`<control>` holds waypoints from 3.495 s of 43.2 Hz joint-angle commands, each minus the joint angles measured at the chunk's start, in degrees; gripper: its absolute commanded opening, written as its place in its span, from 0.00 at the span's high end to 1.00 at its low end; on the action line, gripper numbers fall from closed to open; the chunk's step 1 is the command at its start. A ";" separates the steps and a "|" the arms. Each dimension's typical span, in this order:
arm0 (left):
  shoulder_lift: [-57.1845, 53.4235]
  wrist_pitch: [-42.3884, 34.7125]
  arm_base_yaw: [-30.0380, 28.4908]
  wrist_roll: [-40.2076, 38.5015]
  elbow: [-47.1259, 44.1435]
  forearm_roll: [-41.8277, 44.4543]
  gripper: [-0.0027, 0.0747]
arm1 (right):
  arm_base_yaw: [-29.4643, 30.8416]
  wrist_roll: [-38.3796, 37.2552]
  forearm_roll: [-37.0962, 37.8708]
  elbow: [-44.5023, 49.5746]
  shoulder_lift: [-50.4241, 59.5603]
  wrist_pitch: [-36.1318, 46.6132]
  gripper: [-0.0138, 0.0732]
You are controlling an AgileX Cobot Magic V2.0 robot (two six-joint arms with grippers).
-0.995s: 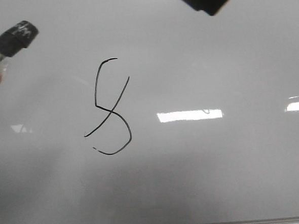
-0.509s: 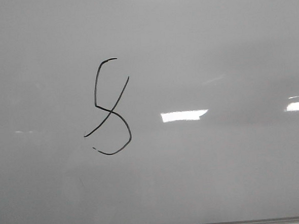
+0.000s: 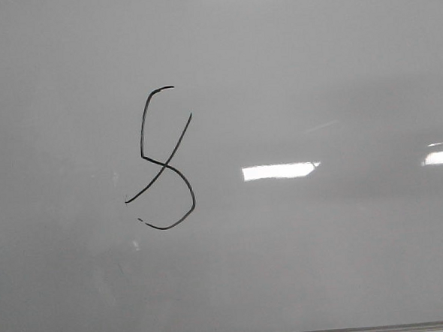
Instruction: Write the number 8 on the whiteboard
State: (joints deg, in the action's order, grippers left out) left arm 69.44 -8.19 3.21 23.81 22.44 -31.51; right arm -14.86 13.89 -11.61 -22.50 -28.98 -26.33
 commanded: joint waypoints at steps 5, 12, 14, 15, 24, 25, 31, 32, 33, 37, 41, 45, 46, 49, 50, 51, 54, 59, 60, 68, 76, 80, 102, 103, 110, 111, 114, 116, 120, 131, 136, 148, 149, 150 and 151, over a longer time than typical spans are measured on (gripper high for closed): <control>5.52 -6.95 1.97 -0.64 5.74 1.02 0.99 | 0.44 -0.19 -0.62 -1.49 -0.04 4.33 0.92; 8.46 -7.10 1.97 -0.64 7.36 1.26 0.99 | 0.44 -0.19 -0.62 -1.49 -0.04 4.33 0.92; 9.28 -7.63 1.97 -0.64 7.36 1.42 0.99 | 0.44 -0.19 -0.62 -1.49 -0.04 4.33 0.92; 9.70 -7.75 1.97 -0.64 7.36 1.50 0.99 | 0.44 -0.19 -0.62 -1.49 -0.04 4.33 0.92; 10.93 -8.00 1.97 -0.64 7.36 2.06 0.76 | 0.44 -0.19 -0.62 -1.49 -0.04 4.33 0.92; 10.93 -8.00 1.97 -0.64 7.36 2.06 0.74 | 0.44 -0.19 -0.62 -1.49 -0.04 4.33 0.92; 10.93 -8.00 1.97 -0.64 7.36 2.06 0.66 | 0.44 -0.19 -0.62 -1.49 -0.04 4.33 0.92; 10.83 -8.00 1.97 -0.64 7.36 2.06 0.66 | 0.44 -0.19 -0.62 -1.49 -0.04 4.33 0.92; 10.83 -8.00 1.97 -0.64 7.36 2.06 0.66 | 0.44 -0.19 -0.62 -1.49 -0.04 4.33 0.92; 10.83 -8.00 1.97 -0.64 7.36 2.06 0.66 | 0.44 -0.19 -0.62 -1.49 -0.04 4.33 0.92; 10.61 -7.74 1.97 -0.64 7.36 2.06 0.61 | 0.44 -0.19 -0.62 -1.49 -0.04 4.27 0.92; 9.06 -6.30 1.97 -0.64 7.36 2.06 0.51 | 0.44 -0.19 -0.62 -1.49 -0.04 4.33 0.92; 8.35 -5.86 1.97 -0.64 7.36 2.06 0.49 | 0.44 -0.19 -0.62 -1.49 -0.04 4.34 0.92; 5.05 -3.90 1.97 -0.51 7.36 2.08 0.44 | 0.44 -0.19 -0.62 -1.49 -0.04 4.34 0.92; 3.80 -3.41 1.97 -0.38 7.36 2.37 0.44 | 0.44 -0.19 -0.62 -1.49 -0.04 4.34 0.92; 2.44 -3.14 1.87 -0.24 7.36 2.47 0.44 | 0.44 -0.19 -0.62 -1.49 -0.04 4.34 0.92; -2.11 -2.48 1.87 0.67 7.36 2.47 0.44 | 0.44 -0.19 -0.62 -1.49 -0.04 4.28 0.92; -12.18 -1.39 1.87 3.20 7.36 2.47 0.44 | 0.44 -0.19 -0.62 -1.49 -0.04 4.28 0.92; -14.04 -0.96 1.87 4.11 7.36 2.47 0.44 | 0.44 -0.19 -0.62 -1.49 -0.04 4.28 0.92; -28.24 6.65 1.87 6.50 7.36 2.47 0.59 | 0.44 -0.19 -0.62 -1.49 -0.04 4.28 0.92; -37.77 19.39 1.87 6.87 7.36 6.06 0.90 | 0.44 -0.19 -0.62 -1.49 -0.04 4.28 0.92; -40.22 23.30 1.87 6.87 7.36 7.37 0.99 | 0.44 -0.19 -0.62 -1.49 -0.04 4.28 0.92; -42.08 25.31 1.87 6.87 7.36 7.26 0.99 | 0.44 -0.19 -0.62 -1.49 -0.04 4.22 0.92; -42.08 25.31 1.87 6.87 7.36 7.26 0.99 | 0.44 -0.19 -0.62 -1.49 -0.04 4.22 0.92; -42.08 25.31 1.87 6.87 7.36 7.26 0.99 | 0.44 -0.19 -0.62 -1.49 -0.04 4.22 0.92; -42.08 25.31 1.87 6.87 7.36 7.26 0.99 | 0.44 -0.19 -0.62 -1.49 -0.04 4.22 0.92; -42.08 25.31 1.87 6.87 7.36 7.26 0.99 | 0.44 -0.19 -0.62 -1.49 -0.04 4.22 0.92; -42.08 25.31 1.87 6.87 7.25 7.26 0.99 | 0.44 -0.19 -0.62 -1.49 -0.04 4.22 0.92; -42.08 25.42 1.87 6.87 7.25 8.86 0.99 | 0.44 -0.19 -0.62 -1.49 -0.04 4.22 0.92; -49.36 24.73 1.87 -15.48 2.33 28.38 0.99 | 0.44 -0.19 -0.62 -1.49 -0.04 4.11 0.92; -57.86 21.48 0.74 -18.85 -3.64 30.96 0.99 | 0.44 -0.19 -0.62 -1.49 -0.04 4.11 0.92; -70.37 17.94 -4.63 -19.09 -16.70 28.15 0.99 | 0.44 -0.19 -0.62 -1.49 -0.09 4.04 0.92; -70.24 17.70 -4.84 -19.09 -17.32 27.91 0.99 | 0.44 -0.19 -0.62 -1.49 -0.09 3.87 0.92; -70.24 17.57 -4.97 -19.09 -17.95 27.75 0.99 | 0.44 -0.19 -0.62 -1.49 -0.09 3.81 0.92; -70.49 17.46 -5.09 -19.09 -18.73 27.62 0.99 | 0.44 -0.19 -0.62 -1.49 -0.09 3.81 0.92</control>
State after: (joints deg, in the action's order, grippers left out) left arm -0.38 15.11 -1.23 5.46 4.29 -2.63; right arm -14.86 13.89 -11.61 -22.50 -28.95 -26.33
